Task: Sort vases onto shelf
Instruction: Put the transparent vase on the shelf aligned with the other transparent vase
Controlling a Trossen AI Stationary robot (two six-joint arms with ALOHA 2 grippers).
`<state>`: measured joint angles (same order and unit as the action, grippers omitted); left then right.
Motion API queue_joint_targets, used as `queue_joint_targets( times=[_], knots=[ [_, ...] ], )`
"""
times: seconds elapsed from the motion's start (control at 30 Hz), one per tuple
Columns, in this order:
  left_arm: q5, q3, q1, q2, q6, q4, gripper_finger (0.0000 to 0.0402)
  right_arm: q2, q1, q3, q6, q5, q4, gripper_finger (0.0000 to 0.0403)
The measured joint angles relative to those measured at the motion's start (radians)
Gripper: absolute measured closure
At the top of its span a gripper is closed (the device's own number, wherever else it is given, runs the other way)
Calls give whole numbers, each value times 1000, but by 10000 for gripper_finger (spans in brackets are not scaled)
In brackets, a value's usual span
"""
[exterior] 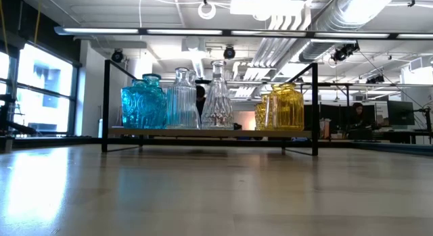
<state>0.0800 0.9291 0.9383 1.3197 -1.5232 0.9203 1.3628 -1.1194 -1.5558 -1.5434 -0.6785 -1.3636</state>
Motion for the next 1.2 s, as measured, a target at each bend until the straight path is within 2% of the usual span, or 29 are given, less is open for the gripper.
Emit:
queue_joint_targets(
  times=[0.1,0.5,0.93,1.2],
  knots=[
    [-23,10,-69,0,76,-14,258,0,0,0,0,0,0,402],
    [11,149,-361,27,423,-10,259,0,-1,0,14,2,1,402],
    [-45,424,-570,246,769,0,259,0,-1,0,34,36,3,402],
    [-65,622,-661,351,899,10,259,0,-1,0,61,41,4,402]
  ],
)
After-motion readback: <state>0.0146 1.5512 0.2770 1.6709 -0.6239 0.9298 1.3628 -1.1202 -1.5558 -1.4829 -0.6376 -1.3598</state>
